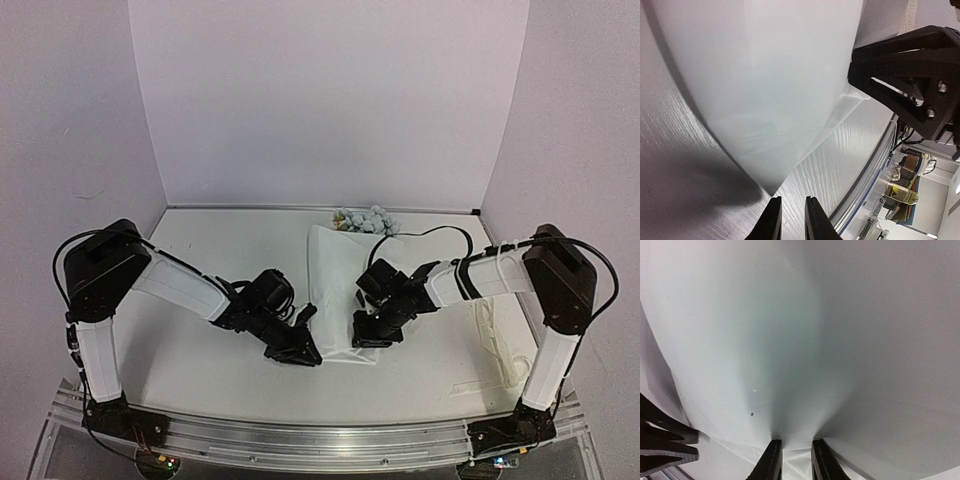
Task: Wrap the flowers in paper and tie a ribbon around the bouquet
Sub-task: Press the fold line on the 2/3-folded wrapping paper.
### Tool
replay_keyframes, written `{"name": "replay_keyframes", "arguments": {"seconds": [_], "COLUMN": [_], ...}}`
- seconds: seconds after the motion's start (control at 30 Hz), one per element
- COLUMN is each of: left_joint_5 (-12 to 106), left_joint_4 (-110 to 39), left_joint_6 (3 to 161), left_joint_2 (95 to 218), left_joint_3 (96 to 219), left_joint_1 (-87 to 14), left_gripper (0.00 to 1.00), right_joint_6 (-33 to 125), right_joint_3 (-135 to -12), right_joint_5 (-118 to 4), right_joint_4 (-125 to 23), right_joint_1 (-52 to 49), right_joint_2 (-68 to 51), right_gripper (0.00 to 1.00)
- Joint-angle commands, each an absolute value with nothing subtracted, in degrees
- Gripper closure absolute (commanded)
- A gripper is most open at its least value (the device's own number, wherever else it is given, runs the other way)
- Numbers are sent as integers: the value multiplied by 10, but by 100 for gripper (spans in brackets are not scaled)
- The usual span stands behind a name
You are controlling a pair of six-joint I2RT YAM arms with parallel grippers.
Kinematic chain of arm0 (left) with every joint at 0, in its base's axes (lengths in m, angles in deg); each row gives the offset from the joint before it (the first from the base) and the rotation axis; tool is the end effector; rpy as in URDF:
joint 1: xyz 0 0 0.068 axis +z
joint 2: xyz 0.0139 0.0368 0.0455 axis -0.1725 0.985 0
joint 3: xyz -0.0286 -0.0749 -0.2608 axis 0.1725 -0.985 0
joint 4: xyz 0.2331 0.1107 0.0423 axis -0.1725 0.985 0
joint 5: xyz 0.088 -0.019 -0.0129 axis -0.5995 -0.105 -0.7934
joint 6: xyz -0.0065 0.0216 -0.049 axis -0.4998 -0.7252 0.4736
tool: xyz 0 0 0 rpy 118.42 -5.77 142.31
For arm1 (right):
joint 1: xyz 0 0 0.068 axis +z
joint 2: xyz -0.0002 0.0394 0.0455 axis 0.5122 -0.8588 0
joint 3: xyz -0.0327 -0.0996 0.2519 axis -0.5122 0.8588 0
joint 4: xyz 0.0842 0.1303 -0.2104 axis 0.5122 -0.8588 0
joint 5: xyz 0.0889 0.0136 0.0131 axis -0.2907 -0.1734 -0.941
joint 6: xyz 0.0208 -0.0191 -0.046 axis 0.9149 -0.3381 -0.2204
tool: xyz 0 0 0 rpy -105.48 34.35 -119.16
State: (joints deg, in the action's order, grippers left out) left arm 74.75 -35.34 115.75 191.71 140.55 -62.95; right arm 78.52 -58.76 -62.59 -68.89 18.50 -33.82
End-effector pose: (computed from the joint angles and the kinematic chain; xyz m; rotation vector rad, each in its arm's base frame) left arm 0.2021 -0.3030 0.1108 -0.4963 -2.7672 1.2924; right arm 0.2268 0.2763 0.1372 -0.3338 2.8689 0.7093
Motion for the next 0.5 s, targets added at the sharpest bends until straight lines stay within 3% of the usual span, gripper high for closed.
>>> {"name": "replay_keyframes", "arguments": {"seconds": [0.0, 0.17, 0.47], "left_joint_5": [723, 751, 794], "left_joint_4": [-322, -331, -458], "left_joint_6": [1156, 1159, 1175], "left_joint_2": [1846, 1838, 1932], "left_joint_3": [1423, 1454, 1492], "left_joint_1": [-620, -590, -583], "left_gripper": [82, 81, 77], "right_joint_6": [729, 698, 696], "right_joint_3": [-603, -610, -619], "right_joint_5": [-582, -575, -577], "right_joint_4": [-820, -849, -850], "right_joint_1": [201, 209, 209], "right_joint_2": [-327, -330, -348], "right_gripper": [79, 79, 80]}}
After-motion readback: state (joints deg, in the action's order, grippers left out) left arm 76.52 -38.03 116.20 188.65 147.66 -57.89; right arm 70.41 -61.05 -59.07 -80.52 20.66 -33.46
